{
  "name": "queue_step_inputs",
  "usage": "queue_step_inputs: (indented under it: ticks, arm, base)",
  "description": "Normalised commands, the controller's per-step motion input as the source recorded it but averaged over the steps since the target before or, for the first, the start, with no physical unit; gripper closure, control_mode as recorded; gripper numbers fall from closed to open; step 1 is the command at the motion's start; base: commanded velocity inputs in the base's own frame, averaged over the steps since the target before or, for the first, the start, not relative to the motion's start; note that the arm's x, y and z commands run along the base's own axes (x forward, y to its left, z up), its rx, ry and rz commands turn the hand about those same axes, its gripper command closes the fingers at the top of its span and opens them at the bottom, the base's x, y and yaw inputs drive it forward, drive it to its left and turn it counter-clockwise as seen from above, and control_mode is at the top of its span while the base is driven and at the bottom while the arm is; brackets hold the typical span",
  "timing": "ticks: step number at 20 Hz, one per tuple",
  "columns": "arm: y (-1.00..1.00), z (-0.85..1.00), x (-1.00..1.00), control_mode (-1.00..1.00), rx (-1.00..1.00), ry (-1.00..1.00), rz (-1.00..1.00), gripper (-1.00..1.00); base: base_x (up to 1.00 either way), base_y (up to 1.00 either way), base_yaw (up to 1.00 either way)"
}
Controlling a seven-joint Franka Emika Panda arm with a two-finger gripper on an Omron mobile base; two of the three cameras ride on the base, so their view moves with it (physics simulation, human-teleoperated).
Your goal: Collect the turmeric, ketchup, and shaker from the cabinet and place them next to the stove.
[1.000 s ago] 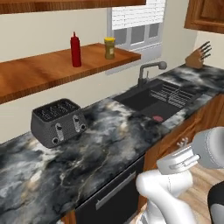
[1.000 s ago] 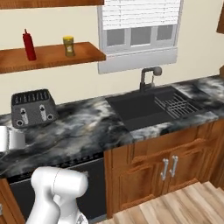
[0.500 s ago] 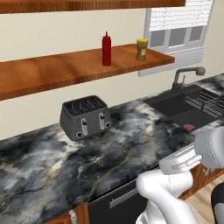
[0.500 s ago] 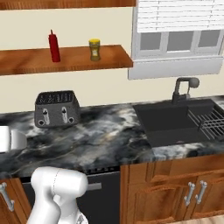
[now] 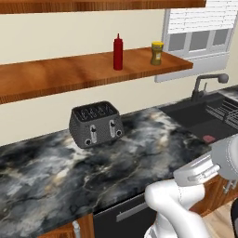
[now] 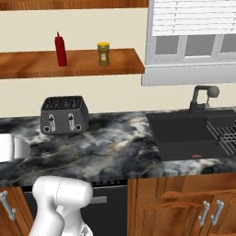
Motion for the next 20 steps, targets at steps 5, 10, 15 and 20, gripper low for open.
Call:
queue_step_inputs:
  ticks: [5, 10, 15, 20]
  arm:
    - [0.29, 0.46, 0.62, -1.0, 0.0, -0.07, 0.0, -1.0]
    - [0.18, 0.67, 0.48, -1.0, 0.0, -0.13, 0.0, -1.0]
    - [0.0, 0.53, 0.24, -1.0, 0.0, -0.24, 0.07, -1.0]
    - [0.0, 0.49, 0.0, -1.0, 0.0, -0.29, 0.12, -1.0]
  base:
    - [0.0, 0.0, 0.0]
    - [0.0, 0.0, 0.0]
    - [0.0, 0.0, 0.0]
    - [0.0, 0.0, 0.0]
